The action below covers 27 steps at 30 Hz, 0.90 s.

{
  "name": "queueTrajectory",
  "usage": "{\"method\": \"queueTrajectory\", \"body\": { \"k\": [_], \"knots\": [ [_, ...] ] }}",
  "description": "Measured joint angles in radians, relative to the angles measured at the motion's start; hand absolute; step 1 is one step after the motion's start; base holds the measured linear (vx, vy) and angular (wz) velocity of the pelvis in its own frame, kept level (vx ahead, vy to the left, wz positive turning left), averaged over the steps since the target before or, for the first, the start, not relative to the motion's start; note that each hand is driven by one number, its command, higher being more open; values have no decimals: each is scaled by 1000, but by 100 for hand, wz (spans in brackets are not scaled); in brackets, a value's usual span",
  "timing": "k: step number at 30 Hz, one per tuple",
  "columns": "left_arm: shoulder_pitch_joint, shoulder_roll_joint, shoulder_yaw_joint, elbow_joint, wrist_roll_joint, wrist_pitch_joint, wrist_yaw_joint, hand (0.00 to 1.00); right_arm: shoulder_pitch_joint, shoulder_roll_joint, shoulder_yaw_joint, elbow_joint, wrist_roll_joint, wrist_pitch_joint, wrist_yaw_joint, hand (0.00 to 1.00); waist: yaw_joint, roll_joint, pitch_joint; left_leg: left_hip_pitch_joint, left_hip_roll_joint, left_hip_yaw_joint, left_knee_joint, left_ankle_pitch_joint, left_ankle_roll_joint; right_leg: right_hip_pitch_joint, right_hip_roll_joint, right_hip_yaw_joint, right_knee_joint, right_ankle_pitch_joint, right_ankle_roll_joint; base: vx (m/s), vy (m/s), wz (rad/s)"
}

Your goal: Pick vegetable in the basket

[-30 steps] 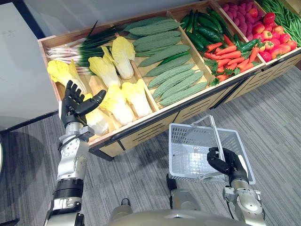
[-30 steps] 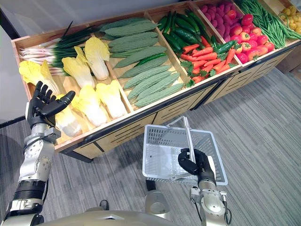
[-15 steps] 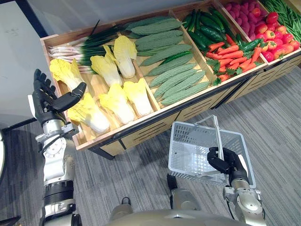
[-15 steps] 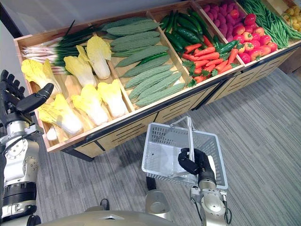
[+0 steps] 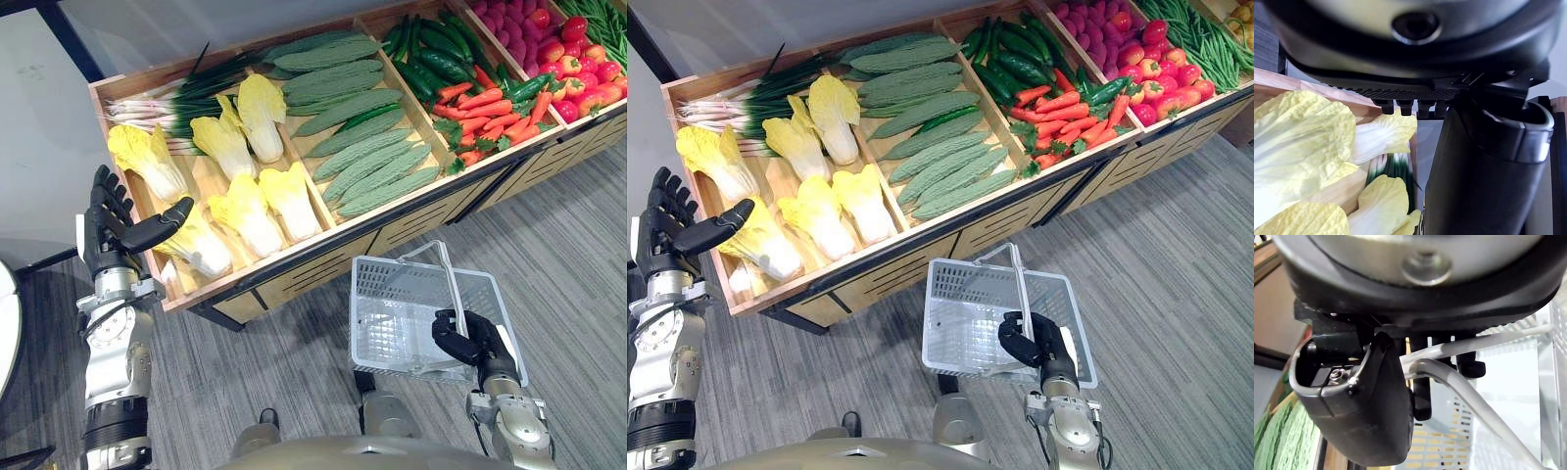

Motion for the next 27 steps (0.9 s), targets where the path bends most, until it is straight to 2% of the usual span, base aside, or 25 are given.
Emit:
{"method": "queueTrajectory", "body": {
  "k": [14, 21, 27],
  "knots": [
    [20, -13, -17, -9, 131, 40, -27, 100, 6, 0, -2, 0, 0, 0, 16, 0, 2, 8, 1, -31, -2, 38, 3, 0, 1, -47, 2, 36, -11, 25, 1, -16, 11, -8],
    [24, -46, -12, 42, 164, 48, -20, 100, 4, -2, -2, 0, 0, 0, 16, 0, 1, 30, 13, -62, 0, 57, 20, -5, 6, -54, 6, 52, -63, 64, 1, -39, 8, -8],
    [31, -55, 27, 42, 199, 48, -4, 100, 3, -2, -2, 0, 0, 0, 17, 0, 1, 32, 13, -63, 5, 68, 22, -9, 7, -55, 12, 60, -70, 68, -1, -19, 6, -6]
  ]
}}
